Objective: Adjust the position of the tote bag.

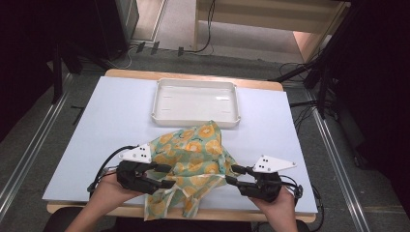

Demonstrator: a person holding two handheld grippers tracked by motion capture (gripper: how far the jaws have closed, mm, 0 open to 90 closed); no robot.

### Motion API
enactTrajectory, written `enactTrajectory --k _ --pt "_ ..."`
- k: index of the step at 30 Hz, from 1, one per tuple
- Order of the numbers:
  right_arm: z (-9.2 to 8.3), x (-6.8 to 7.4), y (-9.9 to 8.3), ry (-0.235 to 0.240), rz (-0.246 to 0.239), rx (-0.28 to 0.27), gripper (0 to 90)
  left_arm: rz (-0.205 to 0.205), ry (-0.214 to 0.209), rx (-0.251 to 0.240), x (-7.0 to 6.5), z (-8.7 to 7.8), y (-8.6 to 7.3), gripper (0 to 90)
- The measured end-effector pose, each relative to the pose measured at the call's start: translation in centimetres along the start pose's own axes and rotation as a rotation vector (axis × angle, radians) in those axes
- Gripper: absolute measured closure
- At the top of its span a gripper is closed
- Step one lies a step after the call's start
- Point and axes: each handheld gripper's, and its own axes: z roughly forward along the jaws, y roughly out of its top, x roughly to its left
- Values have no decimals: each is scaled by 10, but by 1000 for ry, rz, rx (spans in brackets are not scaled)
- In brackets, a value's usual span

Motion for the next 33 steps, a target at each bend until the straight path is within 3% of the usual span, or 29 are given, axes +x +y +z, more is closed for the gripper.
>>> enactTrajectory --k 1,3,7,10,14,17,21,22,23,26,31,33 --pt "1 1 0 2 -1 -1 548 -21 -13 -3 1 0 0 577" --pt "3 1 -1 2 -4 6 525 -25 -23 -17 2 1 -1 738" --pt "3 1 -1 9 -1 7 512 -14 4 5 3 2 -1 891" --pt "4 3 0 21 -6 0 508 -28 22 15 7 3 1 900" --pt "2 8 5 34 -15 -12 507 -42 39 -34 13 -3 10 900" --pt "2 11 10 36 -26 -23 506 -36 53 -39 14 -4 16 900" --pt "3 12 17 72 -55 -31 463 -16 63 -46 16 -4 28 900" --pt "2 13 20 108 -79 -35 416 -13 74 -50 18 -4 33 900" --pt "2 13 21 116 -89 -33 409 -13 74 -50 18 -4 33 900" --pt "0 16 26 137 -95 -42 375 -13 83 -56 22 -5 40 900" --pt "10 20 30 120 -94 -30 341 3 102 -63 22 -7 47 900" --pt "24 17 32 111 -78 -9 368 -1 112 -80 25 -12 49 900"
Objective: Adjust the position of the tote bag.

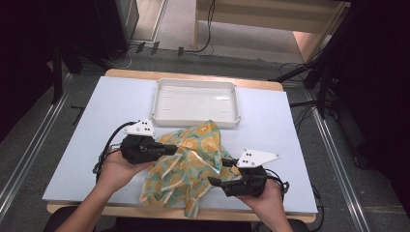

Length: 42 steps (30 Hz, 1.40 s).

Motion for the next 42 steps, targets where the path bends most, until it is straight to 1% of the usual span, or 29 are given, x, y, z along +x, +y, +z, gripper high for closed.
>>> enactTrajectory --k 1,2,3,5,8,9,10,12,13,15,16,17,20,21,24,25,26,27,28,29,30,31,33,36,37,38,39,40,42 --pt "5 -2 0 3 3 11 400 -3 9 -8 2 -2 0 900" --pt "5 -2 0 3 3 11 400 -3 9 -8 2 -2 0 900" --pt "15 -5 2 14 -4 37 568 -5 24 -9 5 -6 0 900" --pt "19 -7 3 8 -12 51 705 -12 45 -18 9 -11 -1 900" --pt "20 -12 9 -10 4 53 825 -28 75 -35 17 -19 -3 900" --pt "18 -14 11 -16 1 49 854 -28 75 -35 17 -19 -3 900" --pt "16 -16 12 -23 4 49 878 -38 94 -44 22 -25 -4 900" --pt "13 -18 14 -31 4 45 887 -42 95 -50 24 -27 -5 900" --pt "7 -22 18 -50 0 47 892 -44 99 -51 27 -30 -5 900" --pt "3 -25 21 -69 -7 48 896 -40 103 -50 28 -29 -5 900" --pt "1 -27 23 -78 -13 50 896 -32 118 -41 29 -29 -3 900" --pt "-1 -29 25 -87 -4 54 896 -33 119 -39 31 -28 -2 900" --pt "-4 -34 29 -102 -10 61 896 -29 121 -34 34 -26 1 900" --pt "-7 -42 35 -113 1 55 897 -32 127 -33 37 -23 3 900" --pt "-6 -49 38 -121 3 54 897 -40 132 -32 44 -19 5 900" --pt "-5 -57 41 -125 13 48 894 -58 131 -36 50 -15 5 900" --pt "-5 -57 41 -125 13 48 894 -58 131 -36 50 -15 5 900" --pt "-1 -68 42 -135 29 50 893 -65 133 -38 54 -12 5 900" --pt "1 -72 42 -135 32 53 893 -79 133 -32 60 -9 4 900" --pt "4 -75 42 -135 35 55 893 -79 133 -32 60 -9 4 900" --pt "7 -79 41 -140 41 64 893 -87 132 -25 64 -6 3 900" --pt "10 -82 41 -141 49 70 894 -110 131 -16 73 0 -1 900" --pt "18 -88 40 -147 50 83 893 -132 118 -19 78 5 -5 900" --pt "24 -93 37 -148 51 81 893 -143 111 -11 82 9 -10 900" --pt "29 -98 34 -140 73 79 893 -148 106 -11 84 11 -13 900" --pt "29 -98 34 -140 73 79 893 -148 106 -11 84 11 -13 900" --pt "30 -100 32 -138 82 78 893 -152 93 -15 85 12 -15 900" --pt "34 -104 27 -127 109 71 893 -148 87 -11 85 13 -16 900" --pt "36 -105 23 -129 114 80 881 -144 66 5 85 15 -17 863"
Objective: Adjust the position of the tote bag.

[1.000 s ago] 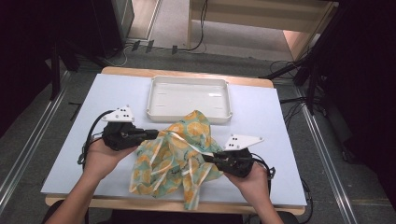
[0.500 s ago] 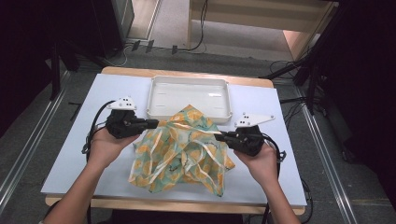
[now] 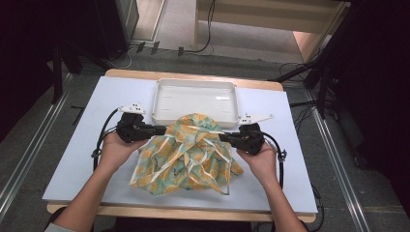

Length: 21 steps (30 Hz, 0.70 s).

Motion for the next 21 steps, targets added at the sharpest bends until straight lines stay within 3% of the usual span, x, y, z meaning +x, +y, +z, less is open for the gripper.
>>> enactTrajectory --k 5,8,11,14,18,21 --pt "-2 3 -2 -12 -8 8 806 7 -15 6 -3 0 1 737" --pt "-9 6 -1 -33 -29 6 698 14 -1 -6 -7 -6 3 664" --pt "-24 12 1 -49 -39 -36 593 37 9 -20 -14 -14 5 577" --pt "-36 16 4 -38 -31 -69 565 44 11 -23 -19 -19 7 543" --pt "-46 24 9 -20 -38 -91 603 54 4 -30 -29 -27 9 526" --pt "-51 40 12 5 -54 -98 691 45 -19 -26 -37 -29 8 511"
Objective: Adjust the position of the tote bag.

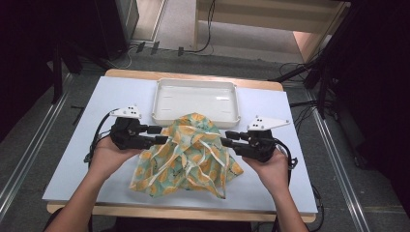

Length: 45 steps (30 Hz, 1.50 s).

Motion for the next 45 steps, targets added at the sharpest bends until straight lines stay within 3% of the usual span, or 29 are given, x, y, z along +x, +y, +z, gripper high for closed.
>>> enactTrajectory --k 8,15,16,18,23,25,26,28,29,30,31,32,33,36,45 --pt "14 25 -5 50 -15 12 709 11 -31 42 -21 8 -8 490" --pt "22 33 -9 67 -26 9 721 -4 -46 45 -26 14 -18 470" --pt "24 36 -8 76 -31 10 787 0 -45 49 -27 16 -22 467" --pt "27 38 -8 83 -26 4 836 -7 -43 47 -28 19 -24 464" --pt "36 40 -6 91 -12 21 881 -12 -47 63 -26 26 -29 465" --pt "42 42 -5 97 -21 29 883 -11 -48 79 -26 29 -31 501" --pt "46 45 -5 100 -25 37 890 -6 -27 99 -24 32 -32 526" --pt "52 46 -5 104 -31 47 900 -8 -28 107 -23 34 -33 627" --pt "52 46 -5 104 -31 47 900 -14 -24 103 -22 35 -34 627" --pt "56 46 -5 110 -30 57 900 -18 -25 102 -22 35 -34 763" --pt "56 46 -5 110 -30 57 900 -19 -28 96 -21 35 -34 763" --pt "60 47 -6 111 -33 79 900 -14 -22 88 -22 34 -33 879" --pt "62 46 -7 107 -42 86 900 -14 -21 83 -22 32 -32 900" --pt "63 45 -9 91 -49 102 900 -2 -12 72 -23 28 -29 900" --pt "58 34 -21 61 -18 128 900 -50 -17 14 -13 13 -28 900"
